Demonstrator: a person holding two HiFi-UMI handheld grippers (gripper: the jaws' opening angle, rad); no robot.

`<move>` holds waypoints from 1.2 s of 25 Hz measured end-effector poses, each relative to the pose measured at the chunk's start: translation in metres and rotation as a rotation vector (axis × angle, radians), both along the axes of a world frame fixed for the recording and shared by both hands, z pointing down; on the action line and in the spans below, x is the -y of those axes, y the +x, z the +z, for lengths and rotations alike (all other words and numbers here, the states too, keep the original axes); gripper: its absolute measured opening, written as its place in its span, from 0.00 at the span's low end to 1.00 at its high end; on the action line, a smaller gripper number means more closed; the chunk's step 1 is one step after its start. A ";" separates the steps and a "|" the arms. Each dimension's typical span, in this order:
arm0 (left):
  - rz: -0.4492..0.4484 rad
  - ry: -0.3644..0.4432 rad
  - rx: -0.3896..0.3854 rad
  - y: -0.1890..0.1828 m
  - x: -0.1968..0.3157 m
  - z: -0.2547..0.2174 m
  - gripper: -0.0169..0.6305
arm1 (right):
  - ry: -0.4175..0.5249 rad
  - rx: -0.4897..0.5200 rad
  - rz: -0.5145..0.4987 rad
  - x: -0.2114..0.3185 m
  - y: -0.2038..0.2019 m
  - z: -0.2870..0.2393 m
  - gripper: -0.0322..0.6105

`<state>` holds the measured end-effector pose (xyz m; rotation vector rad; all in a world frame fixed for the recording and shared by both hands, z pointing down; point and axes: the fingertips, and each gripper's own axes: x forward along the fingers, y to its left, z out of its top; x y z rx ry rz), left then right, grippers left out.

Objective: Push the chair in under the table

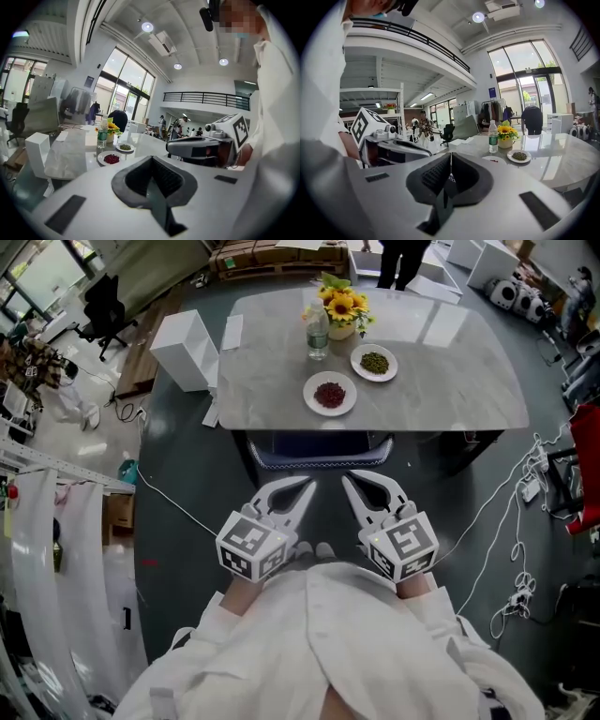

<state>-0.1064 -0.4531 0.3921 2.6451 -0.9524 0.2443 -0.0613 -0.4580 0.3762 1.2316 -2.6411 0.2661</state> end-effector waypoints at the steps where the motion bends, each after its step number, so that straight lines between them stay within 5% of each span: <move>1: 0.000 -0.002 0.000 -0.001 0.000 0.001 0.05 | 0.005 0.000 -0.003 0.001 -0.001 -0.001 0.11; 13: 0.040 -0.004 -0.007 0.004 0.000 -0.001 0.05 | 0.000 -0.046 -0.011 0.002 -0.007 0.003 0.10; 30: 0.055 0.023 0.080 0.005 0.005 0.009 0.05 | -0.002 -0.077 0.021 0.008 0.001 0.007 0.10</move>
